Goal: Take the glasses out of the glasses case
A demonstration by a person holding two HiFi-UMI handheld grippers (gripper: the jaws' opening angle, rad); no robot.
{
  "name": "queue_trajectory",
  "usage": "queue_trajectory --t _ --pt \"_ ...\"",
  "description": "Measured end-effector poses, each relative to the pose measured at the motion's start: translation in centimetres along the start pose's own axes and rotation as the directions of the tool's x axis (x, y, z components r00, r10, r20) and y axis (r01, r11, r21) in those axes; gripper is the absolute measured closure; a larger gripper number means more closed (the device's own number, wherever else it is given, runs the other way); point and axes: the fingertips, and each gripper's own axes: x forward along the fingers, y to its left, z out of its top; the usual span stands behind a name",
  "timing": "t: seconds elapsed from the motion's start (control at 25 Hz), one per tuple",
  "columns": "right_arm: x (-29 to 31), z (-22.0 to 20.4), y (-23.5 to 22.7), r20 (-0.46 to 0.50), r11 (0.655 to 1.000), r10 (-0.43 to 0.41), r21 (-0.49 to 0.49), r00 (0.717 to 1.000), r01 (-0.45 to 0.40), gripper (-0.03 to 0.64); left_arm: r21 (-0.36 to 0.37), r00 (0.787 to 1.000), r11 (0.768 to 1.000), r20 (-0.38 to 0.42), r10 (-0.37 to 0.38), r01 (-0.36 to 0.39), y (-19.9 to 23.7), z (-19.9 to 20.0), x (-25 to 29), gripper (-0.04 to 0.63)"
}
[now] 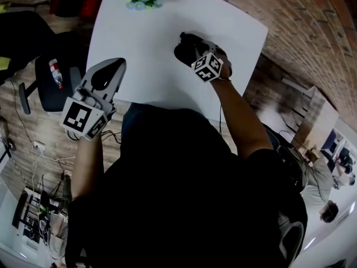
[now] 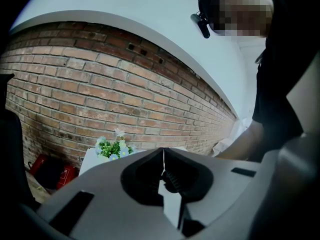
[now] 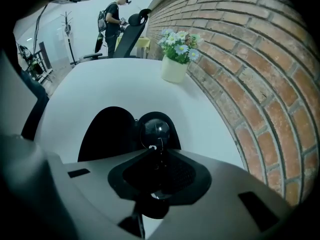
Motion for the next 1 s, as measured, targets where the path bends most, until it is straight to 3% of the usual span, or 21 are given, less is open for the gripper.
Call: queue_trajectory --t 0.6,1.0 --pt "0.75 -0.06 -0.11 -0.037 0.998 -0.022 -0.052 0.999 0.02 0.547 -0.021 1.0 1.0 -0.011 -0.02 0.019 -0.31 -0.68 0.32 0.583" --pt "0.85 0.11 -0.32 -0.048 0.999 -0.024 -0.035 0.999 0.023 0.557 -0.034 1.0 0.999 -0.01 -0.02 0.019 -0.24 -0.88 0.09 0.583"
